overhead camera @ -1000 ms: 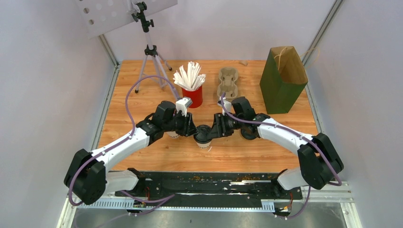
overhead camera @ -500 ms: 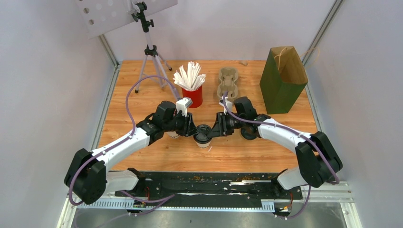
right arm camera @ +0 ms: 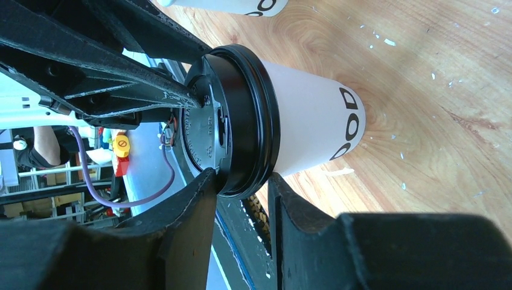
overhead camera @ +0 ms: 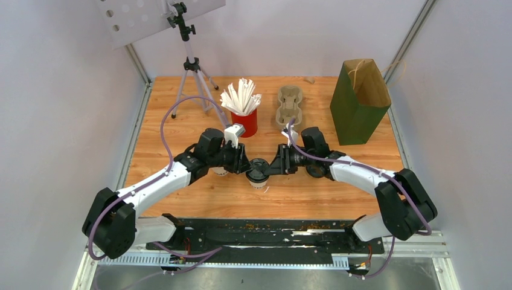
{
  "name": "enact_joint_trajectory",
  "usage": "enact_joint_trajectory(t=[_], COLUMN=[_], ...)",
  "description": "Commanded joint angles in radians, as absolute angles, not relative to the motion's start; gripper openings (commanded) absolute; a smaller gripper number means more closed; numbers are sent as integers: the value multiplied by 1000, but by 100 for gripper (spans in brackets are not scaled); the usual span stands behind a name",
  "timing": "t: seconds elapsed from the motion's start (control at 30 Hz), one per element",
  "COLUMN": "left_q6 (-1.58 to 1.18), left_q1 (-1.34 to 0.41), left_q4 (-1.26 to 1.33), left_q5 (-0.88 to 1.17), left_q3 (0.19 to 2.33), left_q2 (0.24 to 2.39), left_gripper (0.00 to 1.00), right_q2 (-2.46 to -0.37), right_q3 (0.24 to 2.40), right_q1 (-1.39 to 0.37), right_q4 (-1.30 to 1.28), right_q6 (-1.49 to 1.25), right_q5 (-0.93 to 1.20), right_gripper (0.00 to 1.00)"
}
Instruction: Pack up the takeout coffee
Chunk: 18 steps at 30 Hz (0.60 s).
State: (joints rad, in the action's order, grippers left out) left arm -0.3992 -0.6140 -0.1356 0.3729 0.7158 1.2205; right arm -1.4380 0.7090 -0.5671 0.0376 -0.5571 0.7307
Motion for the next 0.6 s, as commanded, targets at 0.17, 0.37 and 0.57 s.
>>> enact_joint_trajectory(t=[0.17,0.37,0.57], left_q6=[-331,-262,-203], left_q1=[-623,-623,-623], left_q4=[-183,-159,-137], left_q5=[352,419,501], left_q3=[709,727,760], left_q2=[1278,1292,1321], left_gripper=[42,42,42], right_q2=[-1441,-1300,-1303], right_q3=[686,825,954], right_q1=[-570,-570,-569], right_q4=[-116,-279,-422], right_q6=[-526,-461,-342], right_q5=[614,560,488], right_gripper=[40,49,45])
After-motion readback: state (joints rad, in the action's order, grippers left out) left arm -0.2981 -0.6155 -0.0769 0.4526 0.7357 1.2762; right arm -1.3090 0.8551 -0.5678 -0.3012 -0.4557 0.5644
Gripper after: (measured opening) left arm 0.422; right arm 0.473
